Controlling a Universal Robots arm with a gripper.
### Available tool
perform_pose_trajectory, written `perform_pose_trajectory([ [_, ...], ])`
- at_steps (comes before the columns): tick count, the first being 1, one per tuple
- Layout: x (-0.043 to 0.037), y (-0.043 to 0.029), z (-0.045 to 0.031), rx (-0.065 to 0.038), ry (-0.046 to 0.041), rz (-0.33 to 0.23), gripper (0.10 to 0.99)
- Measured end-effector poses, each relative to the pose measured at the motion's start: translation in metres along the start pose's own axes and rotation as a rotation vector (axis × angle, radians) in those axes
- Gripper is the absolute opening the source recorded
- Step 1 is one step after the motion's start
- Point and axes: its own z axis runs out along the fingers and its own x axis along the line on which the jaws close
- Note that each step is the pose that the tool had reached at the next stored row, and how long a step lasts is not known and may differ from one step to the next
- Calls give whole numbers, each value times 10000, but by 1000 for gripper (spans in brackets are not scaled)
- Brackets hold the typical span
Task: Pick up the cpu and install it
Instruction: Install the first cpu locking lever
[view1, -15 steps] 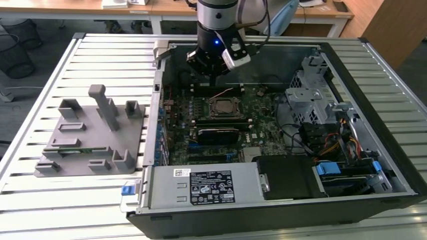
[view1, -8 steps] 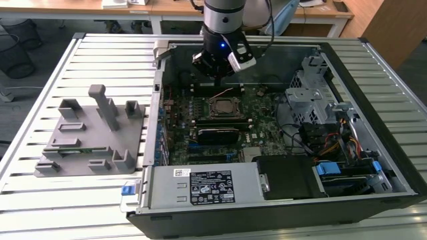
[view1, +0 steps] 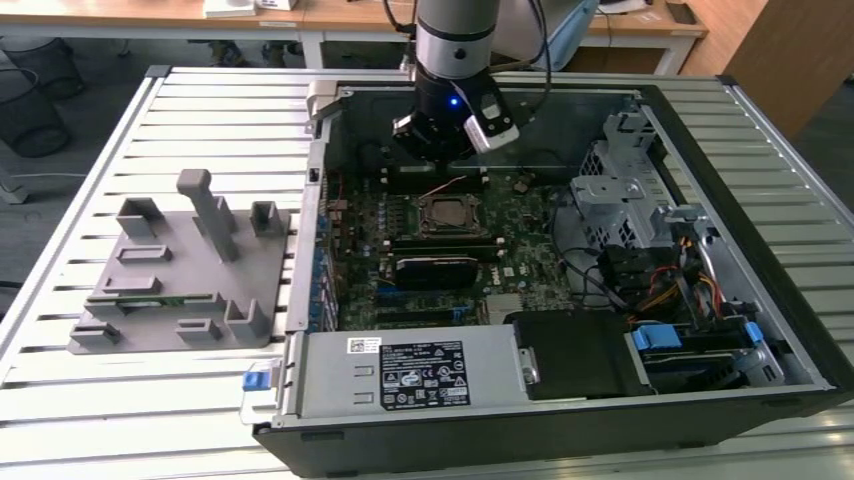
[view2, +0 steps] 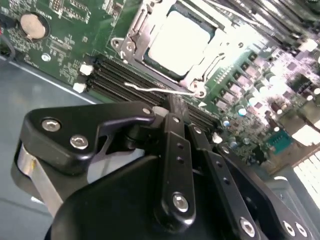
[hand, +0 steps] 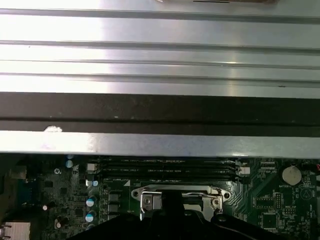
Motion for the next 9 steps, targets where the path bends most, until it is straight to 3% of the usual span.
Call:
perform_pose_trajectory([
  [5,-65,65,67,0,1,-10,106],
  [9,-99,76,98,0,2,-10,106],
])
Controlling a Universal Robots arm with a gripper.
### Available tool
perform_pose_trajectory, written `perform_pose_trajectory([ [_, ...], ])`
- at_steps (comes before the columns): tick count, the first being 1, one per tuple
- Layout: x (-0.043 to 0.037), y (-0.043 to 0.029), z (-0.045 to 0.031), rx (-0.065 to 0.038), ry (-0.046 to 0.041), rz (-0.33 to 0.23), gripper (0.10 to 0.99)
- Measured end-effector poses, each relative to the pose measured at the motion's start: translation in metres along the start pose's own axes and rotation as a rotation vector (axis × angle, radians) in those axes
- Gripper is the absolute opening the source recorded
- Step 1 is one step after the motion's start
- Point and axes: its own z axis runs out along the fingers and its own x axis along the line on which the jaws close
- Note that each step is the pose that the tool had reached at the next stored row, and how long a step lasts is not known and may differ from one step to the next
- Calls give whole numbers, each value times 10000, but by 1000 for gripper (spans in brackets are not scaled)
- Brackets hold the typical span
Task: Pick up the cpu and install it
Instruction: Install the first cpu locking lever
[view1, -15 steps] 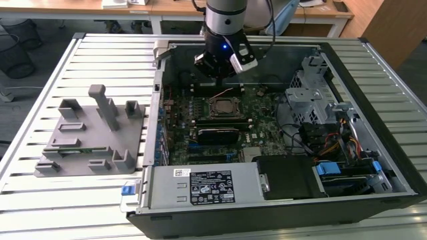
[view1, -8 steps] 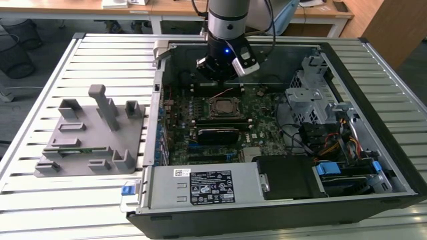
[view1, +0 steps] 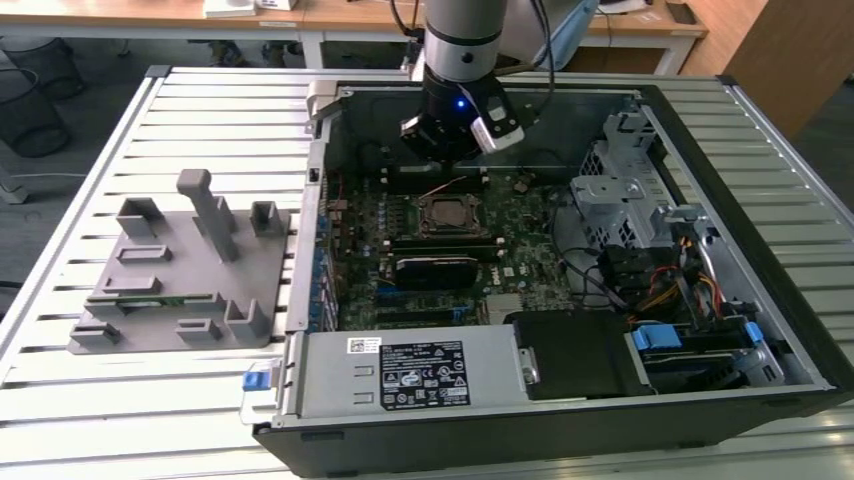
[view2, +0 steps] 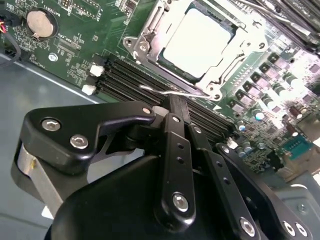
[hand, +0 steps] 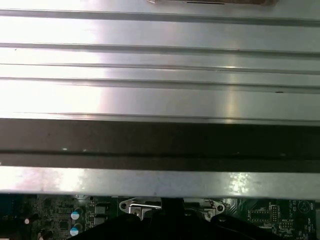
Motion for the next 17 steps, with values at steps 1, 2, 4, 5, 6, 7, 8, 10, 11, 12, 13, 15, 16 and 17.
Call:
perform_pose_trajectory([
  [1,-7,0,7,0,1,0,106],
  [2,-12,-1,11,1,1,0,106],
  [4,-20,-2,13,6,1,-1,106],
  [5,-26,-1,14,13,0,-1,106],
  [6,-32,-2,15,16,0,0,106],
  [7,-40,-2,17,16,0,0,106],
  [8,-49,-2,20,17,1,-1,106],
  [10,-68,-3,30,18,1,0,106],
  [11,-78,-4,37,17,1,0,106],
  [12,-89,-5,46,18,1,0,106],
  [13,-99,-6,58,18,1,0,106],
  [15,-116,-9,92,18,1,0,106],
  [16,-122,-10,110,19,3,0,106],
  [17,-128,-12,128,18,3,-1,106],
])
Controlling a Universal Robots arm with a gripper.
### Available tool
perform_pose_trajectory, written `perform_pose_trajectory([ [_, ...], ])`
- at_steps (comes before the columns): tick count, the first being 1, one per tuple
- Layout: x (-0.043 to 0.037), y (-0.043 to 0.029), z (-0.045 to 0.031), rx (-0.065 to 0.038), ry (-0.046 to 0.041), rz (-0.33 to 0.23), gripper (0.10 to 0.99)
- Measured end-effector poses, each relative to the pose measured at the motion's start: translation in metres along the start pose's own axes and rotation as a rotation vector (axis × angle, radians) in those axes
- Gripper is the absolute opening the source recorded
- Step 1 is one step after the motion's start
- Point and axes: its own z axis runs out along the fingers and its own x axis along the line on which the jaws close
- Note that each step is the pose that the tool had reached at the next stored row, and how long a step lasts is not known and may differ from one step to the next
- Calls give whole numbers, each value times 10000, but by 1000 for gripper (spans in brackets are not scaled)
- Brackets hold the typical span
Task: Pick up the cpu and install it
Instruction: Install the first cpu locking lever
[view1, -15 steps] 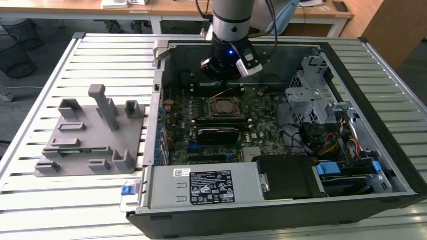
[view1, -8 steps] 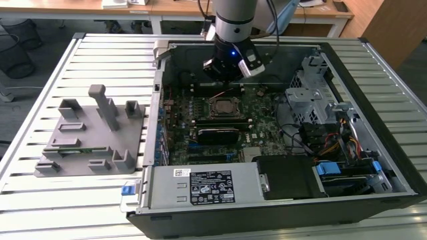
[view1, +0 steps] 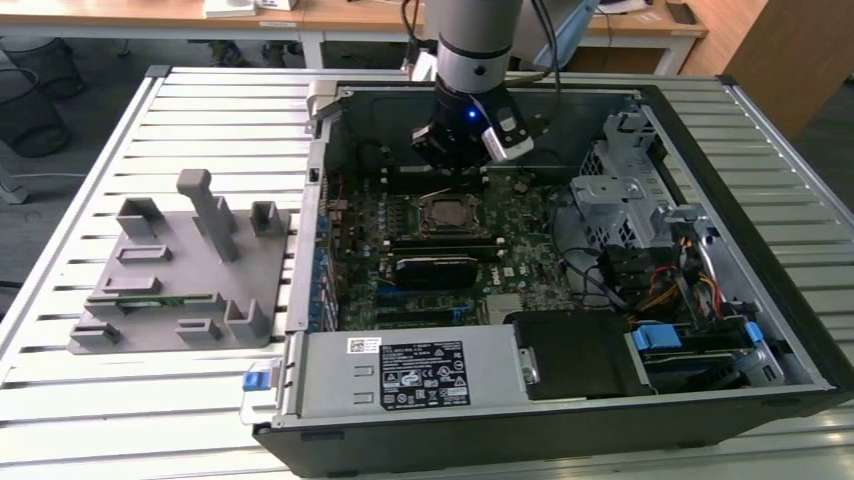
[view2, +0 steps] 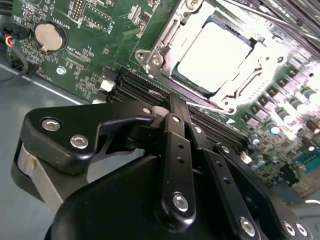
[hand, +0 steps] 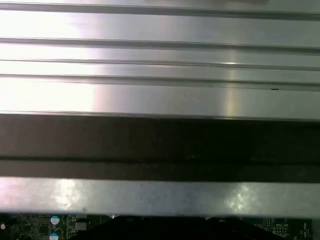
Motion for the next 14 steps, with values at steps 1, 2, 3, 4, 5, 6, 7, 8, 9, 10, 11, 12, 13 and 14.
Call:
perform_pose_trajectory([
  [1,-5,-2,20,-1,0,0,106],
  [2,-7,-3,36,-1,1,0,106],
  [3,-10,-4,48,-1,1,1,106],
  [4,-14,-5,55,0,3,1,106],
  [5,-19,-5,61,-1,4,1,106],
  [6,-26,-6,66,-1,5,1,106],
  [7,-31,-7,70,-1,5,1,106],
  [8,-36,-7,76,0,6,1,106],
  [9,-38,-8,85,-1,6,1,106],
  [10,-40,-9,95,0,6,1,106],
  [11,-42,-10,106,1,7,1,106],
  [12,-43,-11,117,0,7,1,106],
  [13,-44,-11,127,0,6,2,106],
  [14,-47,-12,136,0,6,1,106],
])
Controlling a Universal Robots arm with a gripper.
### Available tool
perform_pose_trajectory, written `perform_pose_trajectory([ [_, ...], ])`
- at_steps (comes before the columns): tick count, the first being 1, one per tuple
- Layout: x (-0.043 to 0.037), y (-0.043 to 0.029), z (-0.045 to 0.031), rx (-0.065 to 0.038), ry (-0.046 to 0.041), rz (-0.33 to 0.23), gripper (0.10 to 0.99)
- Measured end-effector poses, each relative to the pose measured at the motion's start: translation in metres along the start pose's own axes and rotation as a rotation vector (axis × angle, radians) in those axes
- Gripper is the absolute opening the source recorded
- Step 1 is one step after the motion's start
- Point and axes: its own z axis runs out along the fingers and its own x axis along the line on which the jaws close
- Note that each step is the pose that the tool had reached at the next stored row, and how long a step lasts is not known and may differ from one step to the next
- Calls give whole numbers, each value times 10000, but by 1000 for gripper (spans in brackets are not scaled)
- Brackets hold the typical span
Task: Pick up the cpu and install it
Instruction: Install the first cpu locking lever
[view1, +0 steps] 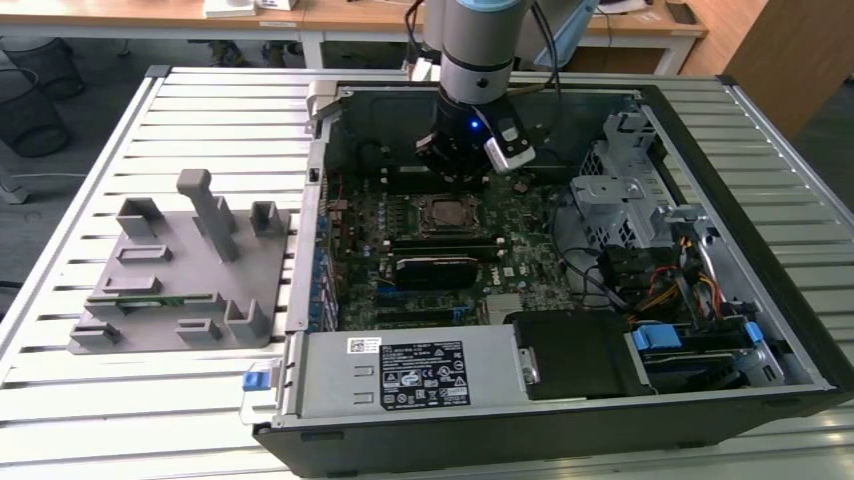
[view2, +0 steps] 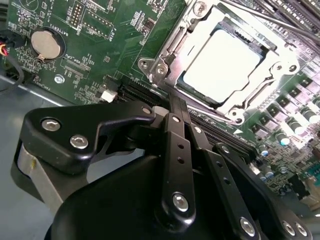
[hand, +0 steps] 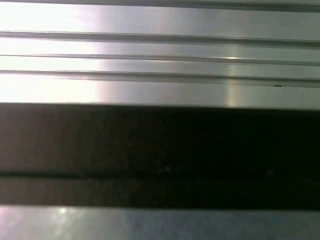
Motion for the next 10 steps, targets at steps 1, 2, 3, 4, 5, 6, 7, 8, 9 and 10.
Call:
perform_pose_trajectory([
  [1,-1,0,4,0,0,0,106],
  [2,-2,-1,4,10,0,0,106],
  [3,-2,0,5,28,0,1,106],
  [4,-2,0,5,56,-1,0,106],
  [5,-3,0,7,87,0,0,106],
  [6,-3,0,11,110,2,-2,106],
  [7,-3,0,15,135,4,-2,106],
  [8,-2,-1,18,165,5,-1,106],
  [9,-2,0,20,200,5,0,106],
  [10,-3,0,21,241,3,0,106],
])
